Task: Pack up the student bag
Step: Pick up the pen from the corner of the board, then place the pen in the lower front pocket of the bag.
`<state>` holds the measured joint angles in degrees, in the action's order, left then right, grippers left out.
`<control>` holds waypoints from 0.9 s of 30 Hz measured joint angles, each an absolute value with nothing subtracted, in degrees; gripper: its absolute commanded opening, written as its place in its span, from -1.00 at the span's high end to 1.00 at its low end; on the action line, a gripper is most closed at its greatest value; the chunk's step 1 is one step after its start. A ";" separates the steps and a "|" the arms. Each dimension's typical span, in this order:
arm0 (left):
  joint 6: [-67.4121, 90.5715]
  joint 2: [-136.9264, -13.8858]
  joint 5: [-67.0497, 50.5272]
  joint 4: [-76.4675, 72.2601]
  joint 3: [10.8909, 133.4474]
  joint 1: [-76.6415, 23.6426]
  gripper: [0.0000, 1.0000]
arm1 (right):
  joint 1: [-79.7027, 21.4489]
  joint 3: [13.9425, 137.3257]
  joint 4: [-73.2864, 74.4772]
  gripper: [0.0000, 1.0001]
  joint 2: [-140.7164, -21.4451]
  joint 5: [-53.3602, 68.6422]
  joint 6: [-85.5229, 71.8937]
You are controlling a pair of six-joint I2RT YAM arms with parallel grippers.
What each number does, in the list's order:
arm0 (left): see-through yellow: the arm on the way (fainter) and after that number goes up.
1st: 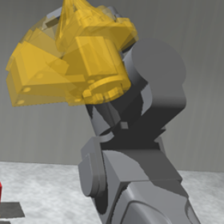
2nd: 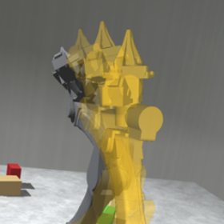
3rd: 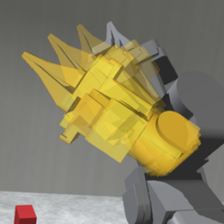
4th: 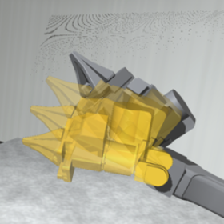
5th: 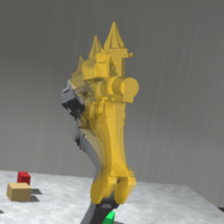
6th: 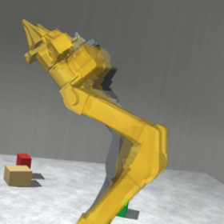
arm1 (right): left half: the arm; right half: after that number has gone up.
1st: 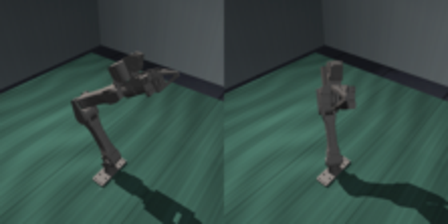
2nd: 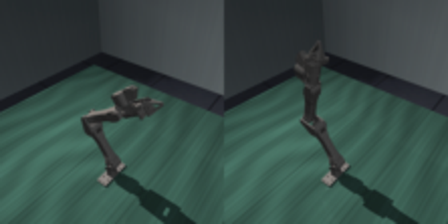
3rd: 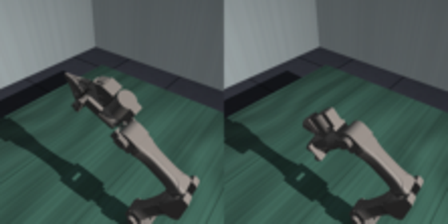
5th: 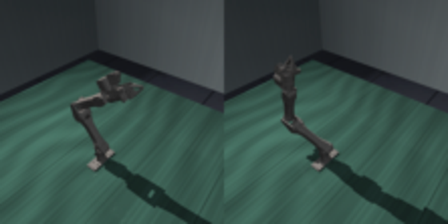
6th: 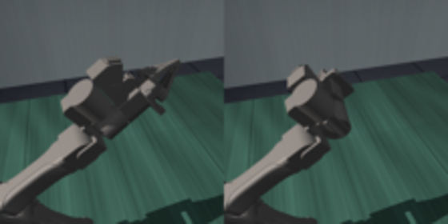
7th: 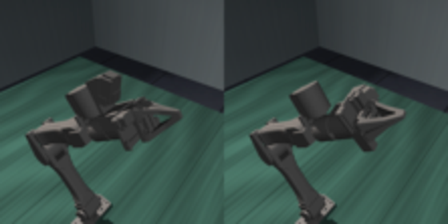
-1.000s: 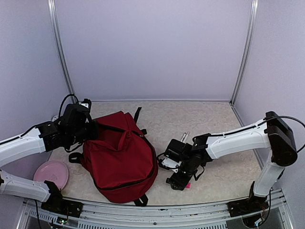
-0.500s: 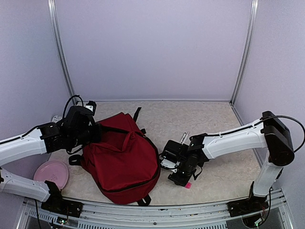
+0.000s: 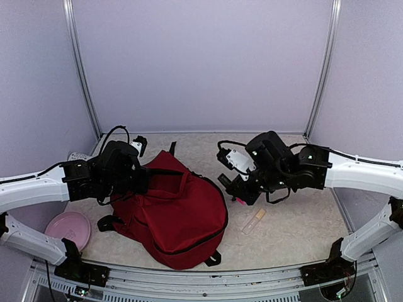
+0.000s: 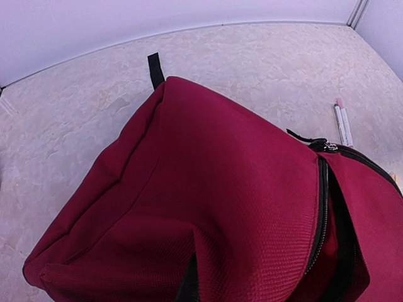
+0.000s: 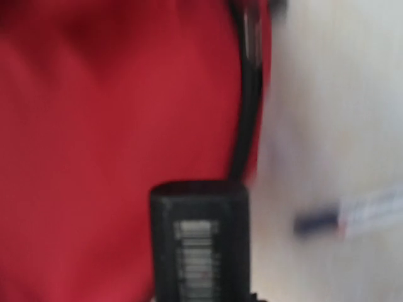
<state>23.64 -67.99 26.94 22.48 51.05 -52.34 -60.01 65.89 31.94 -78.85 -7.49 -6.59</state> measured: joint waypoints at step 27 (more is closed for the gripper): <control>23.83 -63.37 17.74 20.58 48.86 -48.18 0.96 | -53.43 79.00 -16.16 1.00 -113.80 26.28 32.36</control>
<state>23.83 -63.37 17.74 20.58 48.86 -48.18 -53.43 79.00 -16.16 -113.80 26.28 32.36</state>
